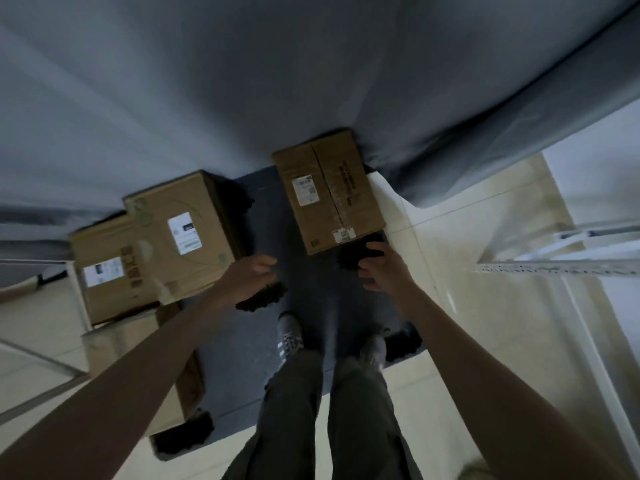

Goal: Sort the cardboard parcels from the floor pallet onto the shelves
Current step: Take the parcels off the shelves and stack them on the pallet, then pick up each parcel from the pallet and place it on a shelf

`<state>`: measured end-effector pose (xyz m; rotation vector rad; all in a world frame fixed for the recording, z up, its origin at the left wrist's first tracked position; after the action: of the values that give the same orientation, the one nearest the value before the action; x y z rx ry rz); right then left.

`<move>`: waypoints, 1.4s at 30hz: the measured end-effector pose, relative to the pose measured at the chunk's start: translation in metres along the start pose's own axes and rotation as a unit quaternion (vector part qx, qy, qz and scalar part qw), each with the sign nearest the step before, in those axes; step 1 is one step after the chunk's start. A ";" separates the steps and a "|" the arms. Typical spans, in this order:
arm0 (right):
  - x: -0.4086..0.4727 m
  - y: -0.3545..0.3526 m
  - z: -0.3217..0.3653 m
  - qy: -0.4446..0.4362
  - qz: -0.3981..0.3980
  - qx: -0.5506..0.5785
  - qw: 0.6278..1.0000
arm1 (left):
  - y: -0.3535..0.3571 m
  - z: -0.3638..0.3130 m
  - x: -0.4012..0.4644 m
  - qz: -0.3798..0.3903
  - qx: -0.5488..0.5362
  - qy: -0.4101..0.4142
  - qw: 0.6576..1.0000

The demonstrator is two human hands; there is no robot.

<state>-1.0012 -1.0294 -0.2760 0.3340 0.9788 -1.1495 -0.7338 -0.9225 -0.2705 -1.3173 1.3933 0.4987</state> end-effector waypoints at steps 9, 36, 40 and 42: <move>-0.089 0.014 0.022 -0.105 0.031 -0.070 0.992 | -0.002 0.038 -0.094 -0.036 -0.046 0.050 0.997; -0.559 0.326 -0.024 -0.540 0.273 -0.440 0.663 | -0.006 0.455 -0.554 -0.405 -0.097 0.010 0.909; -0.637 0.434 -0.056 -0.563 0.318 -0.487 0.588 | -0.012 0.570 -0.602 -0.432 -0.123 -0.038 0.892; -0.673 0.489 -0.079 -0.569 0.344 -0.488 0.566 | -0.012 0.634 -0.624 -0.436 -0.134 -0.066 0.888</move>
<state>-0.6571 -0.3631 0.0919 -0.8410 0.0922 0.1700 -0.5995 -0.1182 0.0855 -1.9219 0.5117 0.1494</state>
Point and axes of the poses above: each hand's wrist, its own x-axis towards the middle knuckle, its own y-axis out of the palm, z = x × y, the point moved 6 cm from there along x, towards the middle knuckle, and after that the axes turned 10 degrees about -y, right-handed, at the moved point
